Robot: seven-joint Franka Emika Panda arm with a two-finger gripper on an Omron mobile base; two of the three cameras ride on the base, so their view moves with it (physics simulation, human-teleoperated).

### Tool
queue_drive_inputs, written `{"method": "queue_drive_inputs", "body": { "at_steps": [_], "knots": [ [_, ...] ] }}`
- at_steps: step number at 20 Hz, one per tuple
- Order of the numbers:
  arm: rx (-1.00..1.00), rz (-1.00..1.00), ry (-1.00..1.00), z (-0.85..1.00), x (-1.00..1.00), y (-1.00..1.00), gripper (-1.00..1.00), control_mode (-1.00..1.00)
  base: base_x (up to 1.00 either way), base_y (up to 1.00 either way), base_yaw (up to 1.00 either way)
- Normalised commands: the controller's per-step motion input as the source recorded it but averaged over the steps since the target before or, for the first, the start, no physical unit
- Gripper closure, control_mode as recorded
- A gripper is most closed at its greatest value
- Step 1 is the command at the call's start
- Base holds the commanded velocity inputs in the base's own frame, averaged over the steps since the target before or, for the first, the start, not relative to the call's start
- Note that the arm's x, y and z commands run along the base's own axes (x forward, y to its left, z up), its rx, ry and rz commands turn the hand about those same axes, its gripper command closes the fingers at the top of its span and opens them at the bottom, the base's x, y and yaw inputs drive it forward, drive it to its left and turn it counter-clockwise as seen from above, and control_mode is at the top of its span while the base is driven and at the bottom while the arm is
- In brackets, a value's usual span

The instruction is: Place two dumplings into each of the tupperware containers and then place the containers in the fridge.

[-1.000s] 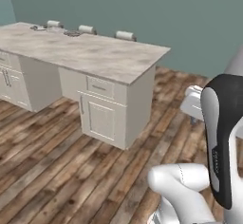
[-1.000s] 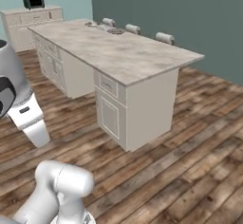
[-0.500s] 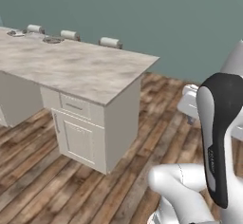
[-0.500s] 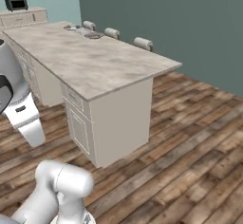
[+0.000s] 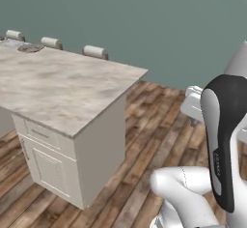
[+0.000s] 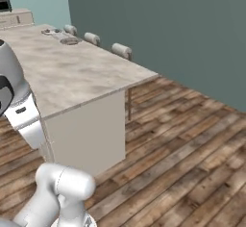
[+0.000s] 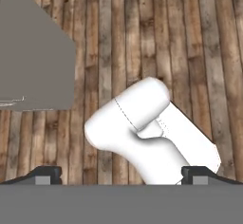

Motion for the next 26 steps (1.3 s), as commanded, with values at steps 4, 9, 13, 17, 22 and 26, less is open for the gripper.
{"method": "queue_drive_inputs", "body": {
  "at_steps": [4,9,13,17,22,26],
  "knots": [
    [0.00,0.00,0.00,0.00,0.00,0.00,-1.00,1.00,0.94,-1.00,0.00],
    [0.00,0.00,0.00,0.00,0.00,0.00,-1.00,1.00,0.99,-0.97,0.00],
    [0.00,0.00,0.00,0.00,0.00,0.00,-1.00,1.00,0.96,-0.99,0.00],
    [0.00,0.00,0.00,0.00,0.00,0.00,-1.00,1.00,0.91,-0.99,0.00],
    [0.00,0.00,0.00,0.00,0.00,0.00,-1.00,1.00,0.68,-1.00,0.00],
    [0.00,0.00,0.00,0.00,0.00,0.00,-1.00,1.00,0.60,-1.00,0.00]
  ]
}}
